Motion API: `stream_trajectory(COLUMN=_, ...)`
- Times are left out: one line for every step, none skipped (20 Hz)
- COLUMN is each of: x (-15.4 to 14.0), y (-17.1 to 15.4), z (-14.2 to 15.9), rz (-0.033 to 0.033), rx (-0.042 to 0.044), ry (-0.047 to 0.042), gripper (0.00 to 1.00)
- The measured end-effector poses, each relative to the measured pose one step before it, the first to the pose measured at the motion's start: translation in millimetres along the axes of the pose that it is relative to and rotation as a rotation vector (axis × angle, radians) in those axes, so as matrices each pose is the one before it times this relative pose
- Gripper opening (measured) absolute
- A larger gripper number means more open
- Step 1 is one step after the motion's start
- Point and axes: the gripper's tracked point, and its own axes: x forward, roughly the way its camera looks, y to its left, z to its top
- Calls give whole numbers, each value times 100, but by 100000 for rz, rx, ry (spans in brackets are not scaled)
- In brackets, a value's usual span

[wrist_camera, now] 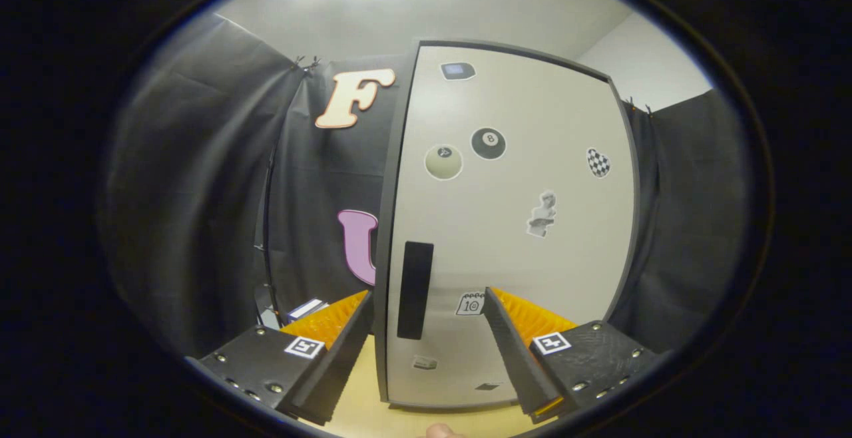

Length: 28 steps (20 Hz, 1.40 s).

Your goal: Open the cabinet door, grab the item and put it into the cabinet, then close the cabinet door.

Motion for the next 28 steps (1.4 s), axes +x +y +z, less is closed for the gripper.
stream_trajectory(x=193, y=105, z=-1, rz=144, rx=-338, ry=-18, gripper=98)
stream_trajectory(x=128, y=30, z=-30, rz=95, rx=-277, ry=61, gripper=98)
stream_trajectory(x=-5, y=-32, z=-73, rz=154, rx=-133, ry=179, gripper=98)
stream_trajectory(x=31, y=32, z=28, rz=156, rx=150, ry=90, gripper=98)
stream_trajectory(x=86, y=56, z=-72, rz=-95, rx=217, ry=174, gripper=98)
stream_trajectory(x=104, y=25, z=-68, rz=-146, rx=272, ry=337, gripper=98)
stream_trajectory(x=56, y=-28, z=-54, rz=-210, rx=321, ry=183, gripper=98)
stream_trajectory(x=105, y=20, z=-62, rz=-64, rx=207, ry=464, gripper=98)
stream_trajectory(x=69, y=-86, z=-148, rz=-256, rx=-212, ry=493, gripper=98)
stream_trajectory(x=106, y=-159, z=-28, rz=-684, rx=-366, ry=331, gripper=98)
stream_trajectory(x=101, y=-108, z=-91, rz=-802, rx=-502, ry=535, gripper=98)
stream_trajectory(x=29, y=94, z=-30, rz=-143, rx=-28, ry=318, gripper=98)
stream_trajectory(x=-94, y=60, z=-225, rz=167, rx=81, ry=926, gripper=98)
stream_trajectory(x=-35, y=74, z=-126, rz=21, rx=-154, ry=851, gripper=98)
stream_trajectory(x=10, y=-84, z=-96, rz=216, rx=-313, ry=955, gripper=98)
stream_trajectory(x=3, y=153, z=-151, rz=551, rx=-85, ry=1054, gripper=98)
stream_trajectory(x=118, y=25, z=-208, rz=-54, rx=185, ry=1067, gripper=98)
stream_trajectory(x=-51, y=101, z=-114, rz=-45, rx=49, ry=515, gripper=98)
stream_trajectory(x=36, y=64, z=-65, rz=-885, rx=-486, ry=212, gripper=96)
stream_trajectory(x=131, y=160, z=0, rz=-105, rx=-769, ry=56, gripper=90)
stream_trajectory(x=184, y=-106, z=-204, rz=-884, rx=-754, ry=797, gripper=84)
stream_trajectory(x=79, y=-92, z=-58, rz=-27, rx=-449, ry=548, gripper=81)
stream_trajectory(x=-195, y=-14, z=46, rz=-638, rx=-105, ry=328, gripper=79)
stream_trajectory(x=261, y=-407, z=-97, rz=-2566, rx=181, ry=316, gripper=74)
stream_trajectory(x=48, y=363, z=-404, rz=938, rx=970, ry=1396, gripper=69)
stream_trajectory(x=-105, y=255, z=91, rz=327, rx=1971, ry=-176, gripper=63)
stream_trajectory(x=60, y=149, z=-106, rz=388, rx=-274, ry=279, gripper=58)
stream_trajectory(x=-170, y=-141, z=168, rz=-113, rx=-1494, ry=-814, gripper=51)
